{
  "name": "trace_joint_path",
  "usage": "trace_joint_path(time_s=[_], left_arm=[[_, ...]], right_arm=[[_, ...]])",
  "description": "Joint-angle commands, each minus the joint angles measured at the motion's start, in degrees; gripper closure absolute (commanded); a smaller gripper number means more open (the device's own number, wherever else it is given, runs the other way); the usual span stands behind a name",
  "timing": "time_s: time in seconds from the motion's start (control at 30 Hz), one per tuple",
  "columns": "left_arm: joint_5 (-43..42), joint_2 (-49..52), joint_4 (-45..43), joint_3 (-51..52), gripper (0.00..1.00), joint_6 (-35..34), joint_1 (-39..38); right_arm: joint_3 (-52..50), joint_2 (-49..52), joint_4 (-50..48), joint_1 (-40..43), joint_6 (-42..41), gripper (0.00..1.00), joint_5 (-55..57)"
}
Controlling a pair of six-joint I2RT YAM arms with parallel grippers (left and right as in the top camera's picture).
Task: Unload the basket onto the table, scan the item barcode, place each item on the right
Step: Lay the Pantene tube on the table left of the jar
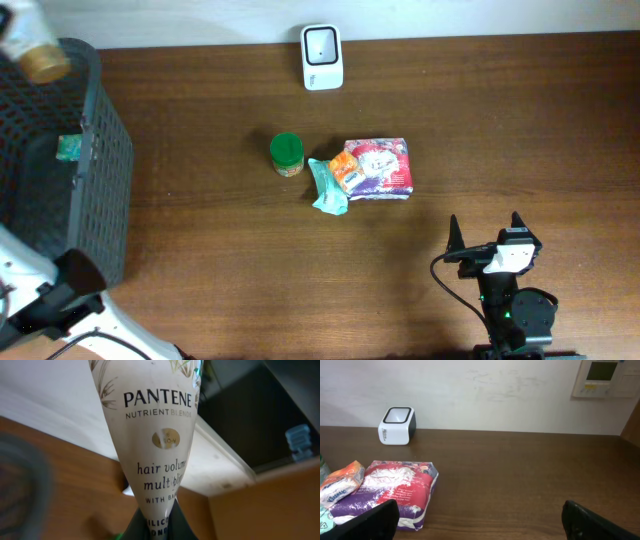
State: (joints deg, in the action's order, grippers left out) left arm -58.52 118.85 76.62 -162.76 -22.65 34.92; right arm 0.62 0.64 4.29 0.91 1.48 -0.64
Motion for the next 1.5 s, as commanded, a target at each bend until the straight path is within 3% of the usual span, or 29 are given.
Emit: trace_joint_path(time_s=[0.0,0.1,0.17,0.3,0.43,0.53,0.7,0.83,1.23,1.37,1.43,1.47], left_arm=[[1.6,-0.8,0.5,-1.5,1.00,1.6,-10.4],[21.2,-0.8,9.6,-1.5,1.00,1.9,-20.8],[42.8,-0.8,16.9,-1.1,1.00,1.9,-28.6],[58.8,-0.8,20.1,3.4,1.00,1.9,-38.4],[61.3,-0.8,18.6,15.2,1.00,1.9,-44.1],[61.6,-0.8,12.7,31.0,1.00,2.0,-46.9],[61.6,-0.8,1.8,47.9,1.00,12.0,-47.0],[61.5,-0.7,-5.7,55.4,1.00,13.6,-47.0],[59.3,-0.6,-11.7,62.6,0.89,13.3,-47.0],[54.3,-0.6,-11.7,62.6,0.88,13.3,-47.0],[52.6,-0.6,-11.6,62.6,0.84,13.3,-47.1],[52.2,-0.6,-11.6,62.6,0.76,13.3,-47.3]], right_arm=[[-0.3,-0.3,0.4,-0.5,-0.2,0.01,0.5],[-0.3,-0.3,0.4,-0.5,-0.2,0.01,0.5],[-0.3,-0.3,0.4,-0.5,-0.2,0.01,0.5],[-0.3,-0.3,0.4,-0.5,-0.2,0.01,0.5],[-0.3,-0.3,0.4,-0.5,-0.2,0.01,0.5],[-0.3,-0.3,0.4,-0.5,-0.2,0.01,0.5],[-0.3,-0.3,0.4,-0.5,-0.2,0.01,0.5],[-0.3,-0.3,0.4,-0.5,-0.2,0.01,0.5],[-0.3,-0.3,0.4,-0.5,-0.2,0.02,0.5],[-0.3,-0.3,0.4,-0.5,-0.2,0.01,0.5],[-0.3,-0.3,0.4,-0.5,-0.2,0.01,0.5],[-0.3,-0.3,0.4,-0.5,-0.2,0.01,0.5]])
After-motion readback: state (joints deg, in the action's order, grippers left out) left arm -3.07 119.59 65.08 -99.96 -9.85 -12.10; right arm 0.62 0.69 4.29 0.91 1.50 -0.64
